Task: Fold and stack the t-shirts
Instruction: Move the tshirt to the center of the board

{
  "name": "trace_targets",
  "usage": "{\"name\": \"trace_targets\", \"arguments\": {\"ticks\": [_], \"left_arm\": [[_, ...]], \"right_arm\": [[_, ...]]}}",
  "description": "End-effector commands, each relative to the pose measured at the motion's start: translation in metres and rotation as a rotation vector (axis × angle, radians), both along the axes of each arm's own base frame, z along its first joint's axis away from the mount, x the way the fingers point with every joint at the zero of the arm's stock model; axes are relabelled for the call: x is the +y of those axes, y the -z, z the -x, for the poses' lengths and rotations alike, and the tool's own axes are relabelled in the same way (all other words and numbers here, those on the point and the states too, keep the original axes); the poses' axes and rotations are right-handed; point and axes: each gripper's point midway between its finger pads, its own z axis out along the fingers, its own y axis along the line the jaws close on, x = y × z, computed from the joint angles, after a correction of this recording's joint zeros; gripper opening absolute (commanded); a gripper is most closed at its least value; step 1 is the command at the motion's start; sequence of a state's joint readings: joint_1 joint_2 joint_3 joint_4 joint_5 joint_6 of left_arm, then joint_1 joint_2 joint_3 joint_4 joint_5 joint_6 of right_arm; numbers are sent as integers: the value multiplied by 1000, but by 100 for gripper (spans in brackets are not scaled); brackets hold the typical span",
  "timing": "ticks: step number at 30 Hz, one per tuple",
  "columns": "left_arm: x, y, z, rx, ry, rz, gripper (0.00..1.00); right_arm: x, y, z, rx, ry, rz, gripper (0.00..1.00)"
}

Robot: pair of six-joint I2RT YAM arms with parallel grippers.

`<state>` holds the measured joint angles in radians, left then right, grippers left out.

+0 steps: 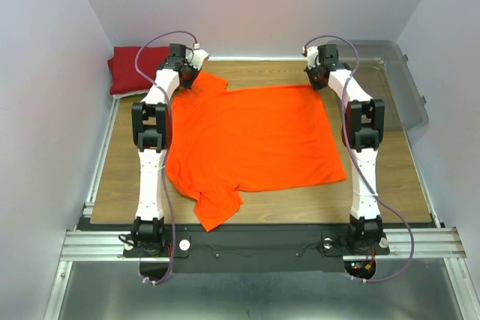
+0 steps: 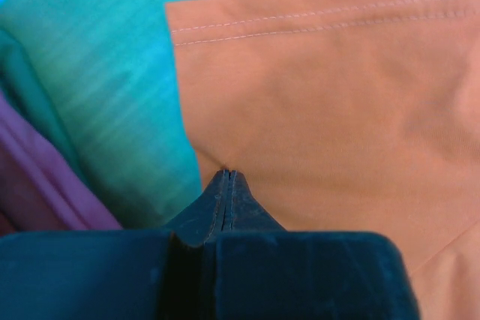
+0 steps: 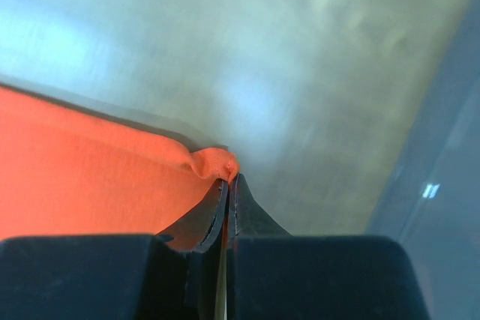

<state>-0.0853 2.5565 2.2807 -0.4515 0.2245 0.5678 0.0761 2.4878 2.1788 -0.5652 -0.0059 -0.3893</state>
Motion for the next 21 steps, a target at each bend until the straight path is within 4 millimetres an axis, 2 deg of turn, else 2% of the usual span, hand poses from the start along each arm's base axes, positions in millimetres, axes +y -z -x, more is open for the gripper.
{"name": "trace_targets", "arguments": {"ticks": [1, 3, 4, 5, 6, 7, 8, 9, 10, 11, 12, 13, 14, 15, 16, 17, 18, 20, 21], "left_arm": [[14, -11, -17, -40, -56, -56, 0], [17, -23, -27, -93, -58, -67, 2], [14, -28, -29, -109, -45, -61, 7], [12, -43, -31, -139, -39, -48, 20], [3, -53, -30, -150, -6, -14, 27], [0, -63, -28, -159, 10, 8, 33], [-7, -86, -21, -182, 31, 32, 40], [-12, -98, -16, -191, 48, 55, 44], [-21, -96, -2, -157, 92, 88, 48], [-25, -132, 9, -195, 123, 106, 48], [-29, -144, 22, -194, 160, 113, 49], [-38, -155, 37, -190, 219, 144, 49], [-38, -170, 66, -185, 267, 133, 49], [-41, -177, 84, -183, 306, 133, 49], [-47, -178, 110, -147, 369, 152, 49], [-48, -184, 146, -133, 430, 143, 49], [-52, -186, 169, -133, 530, 126, 49], [-58, -172, 241, -1, 646, 126, 47], [-59, -165, 263, 23, 724, 99, 47]], "right_arm": [[-29, 6, -34, -98, 117, 76, 1], [-26, 6, -40, -112, 123, 69, 10], [-21, 1, -40, -118, 111, 65, 26], [-16, -5, -39, -123, 98, 46, 34], [0, -21, -32, -129, 50, -3, 42], [9, -31, -29, -136, 28, -30, 54], [20, -44, -24, -141, -2, -74, 58], [38, -56, -18, -146, -51, -120, 62], [47, -81, -6, -166, -76, -147, 66], [57, -93, 2, -169, -108, -175, 69], [73, -105, 12, -170, -159, -218, 71], [79, -116, 21, -174, -175, -236, 72], [85, -134, 36, -181, -199, -255, 73], [96, -140, 50, -158, -232, -288, 73], [100, -144, 61, -144, -241, -311, 73], [104, -145, 74, -118, -257, -338, 73], [112, -146, 100, -55, -296, -384, 73], [124, -139, 132, 26, -328, -438, 69], [137, -130, 163, 108, -371, -479, 67]]}}
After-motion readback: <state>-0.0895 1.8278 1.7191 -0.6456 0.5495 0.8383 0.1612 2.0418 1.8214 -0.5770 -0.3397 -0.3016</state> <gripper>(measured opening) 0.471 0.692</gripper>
